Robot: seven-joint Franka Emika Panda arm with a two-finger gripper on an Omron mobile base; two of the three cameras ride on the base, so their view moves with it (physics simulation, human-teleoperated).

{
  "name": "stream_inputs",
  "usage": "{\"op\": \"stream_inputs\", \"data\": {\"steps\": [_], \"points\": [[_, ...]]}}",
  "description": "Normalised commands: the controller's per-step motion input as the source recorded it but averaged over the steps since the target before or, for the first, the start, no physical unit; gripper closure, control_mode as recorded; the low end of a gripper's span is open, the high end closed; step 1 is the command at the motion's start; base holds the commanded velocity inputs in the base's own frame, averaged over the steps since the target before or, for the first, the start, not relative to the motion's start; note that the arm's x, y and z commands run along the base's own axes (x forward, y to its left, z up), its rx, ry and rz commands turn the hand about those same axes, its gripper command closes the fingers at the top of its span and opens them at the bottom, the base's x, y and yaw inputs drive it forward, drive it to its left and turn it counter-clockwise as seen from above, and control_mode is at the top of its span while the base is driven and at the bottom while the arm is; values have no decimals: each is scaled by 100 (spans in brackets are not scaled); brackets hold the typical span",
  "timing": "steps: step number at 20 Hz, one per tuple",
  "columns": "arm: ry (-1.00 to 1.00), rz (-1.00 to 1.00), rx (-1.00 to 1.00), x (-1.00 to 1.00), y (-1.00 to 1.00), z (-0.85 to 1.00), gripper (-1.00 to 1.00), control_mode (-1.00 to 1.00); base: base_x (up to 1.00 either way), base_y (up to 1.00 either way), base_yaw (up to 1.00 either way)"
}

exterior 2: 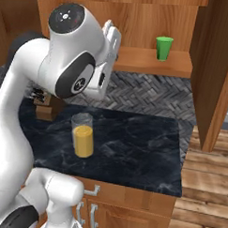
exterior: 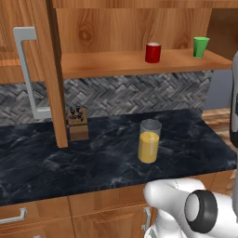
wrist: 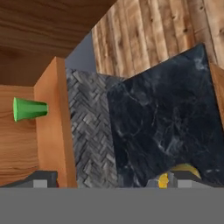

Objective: There is a tray on the dining counter. Grab the cup, mug, and pitcher and place them on the tray. The pitcher may be placed next to the tray if it cannot fit the tray.

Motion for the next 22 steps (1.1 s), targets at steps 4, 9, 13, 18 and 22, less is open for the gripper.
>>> {"op": "stream_inputs", "data": {"steps": [4, 9, 13, 18, 22], "points": [[-1, 0, 11, 55, -26, 0, -100, -100, 0, 0, 0], [-1, 0, 9, 50, -20, 0, -100, -100, 0, 0, 0], [-2, 0, 11, 49, -25, 0, -100, -100, 0, 0, 0], [-2, 0, 11, 49, -26, 0, -100, -100, 0, 0, 0], [-5, 2, 7, 44, -8, 0, -100, -100, 0, 0, 0]]}}
